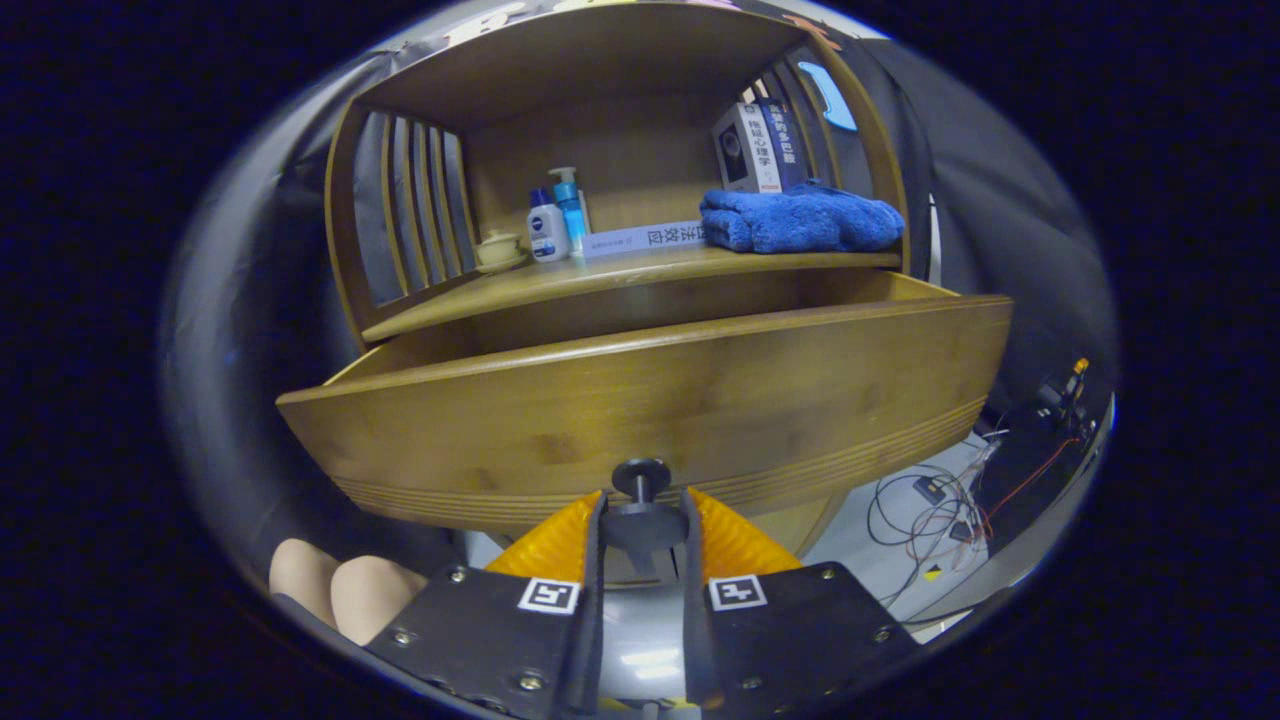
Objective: Pull open the drawer, take out the items inside it, and place them on the countertop above the cabinet.
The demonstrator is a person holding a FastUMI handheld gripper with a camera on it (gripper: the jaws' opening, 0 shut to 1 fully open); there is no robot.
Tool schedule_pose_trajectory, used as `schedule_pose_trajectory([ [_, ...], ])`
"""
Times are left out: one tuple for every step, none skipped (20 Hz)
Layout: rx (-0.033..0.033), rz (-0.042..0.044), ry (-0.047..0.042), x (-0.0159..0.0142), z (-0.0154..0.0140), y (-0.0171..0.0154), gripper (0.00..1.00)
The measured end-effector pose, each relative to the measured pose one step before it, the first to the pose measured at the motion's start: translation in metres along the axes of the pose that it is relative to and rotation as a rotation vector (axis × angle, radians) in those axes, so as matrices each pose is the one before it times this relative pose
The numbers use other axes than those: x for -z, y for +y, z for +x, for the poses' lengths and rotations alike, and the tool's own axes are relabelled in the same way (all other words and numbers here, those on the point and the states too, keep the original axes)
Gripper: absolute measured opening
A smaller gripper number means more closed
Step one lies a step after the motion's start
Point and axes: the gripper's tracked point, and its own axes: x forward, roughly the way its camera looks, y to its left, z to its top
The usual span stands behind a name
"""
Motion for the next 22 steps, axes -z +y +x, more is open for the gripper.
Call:
schedule_pose_trajectory([
  [0.0034,-0.00213,-0.00052,0.00205,-0.00532,-0.00049,0.33],
  [0.00586,-0.00157,0.00334,0.00286,-0.00606,-0.00191,0.33],
  [0.00562,0.00155,-0.00092,0.002,-0.00601,-0.00251,0.33],
  [0.00247,0.00485,0.00091,0.00295,-0.00396,-0.00126,0.33],
  [-0.00016,0.00405,0.00845,0.00543,-0.00259,-0.00064,0.33],
  [0.00128,-0.00158,0.01054,0.00522,-0.00065,0.00017,0.33],
  [-0.00111,-0.00485,-0.00566,0.00049,-0.00184,0.00078,0.33],
  [0.0038,-0.00935,0.00308,0.0023,0.00378,-0.00046,0.33],
  [0.00346,-0.01053,-0.00541,-0.00184,-0.00401,0.00071,0.32],
  [-0.00193,-0.00534,0.00375,-0.00019,0.00038,-0.00146,0.33],
  [-0.00717,0.00172,0.0033,0.00021,-0.00145,-0.00092,0.33],
  [-0.01001,0.00748,0.00406,0.0003,-0.00239,-0.00033,0.33],
  [-0.01171,0.00397,0.005,-0.00015,-0.00003,0.00256,0.33],
  [-0.01532,0.00189,0.00389,0.00028,-0.00176,0.00193,0.37],
  [0.0031,-0.00999,-0.00805,-0.00161,-0.00163,-0.00351,0.42],
  [0.00856,-0.01624,-0.01026,-0.00154,-0.00574,-0.00357,0.46],
  [0.00336,-0.01358,-0.00825,-0.00156,-0.00531,-0.00052,0.52],
  [0.01317,-0.01378,-0.00791,-0.00373,-0.00541,-0.00301,0.58],
  [-0.00037,-0.00697,-0.00854,-0.00459,-0.00476,-0.00031,0.63],
  [0.00199,-0.00539,-0.01364,-0.00555,-0.00493,0.00093,0.63],
  [-0.0008,-0.00429,-0.01661,-0.00819,-0.00383,0.00023,0.64],
  [-0.00136,-0.00393,-0.01993,-0.01036,-0.00466,0.00111,0.64],
])
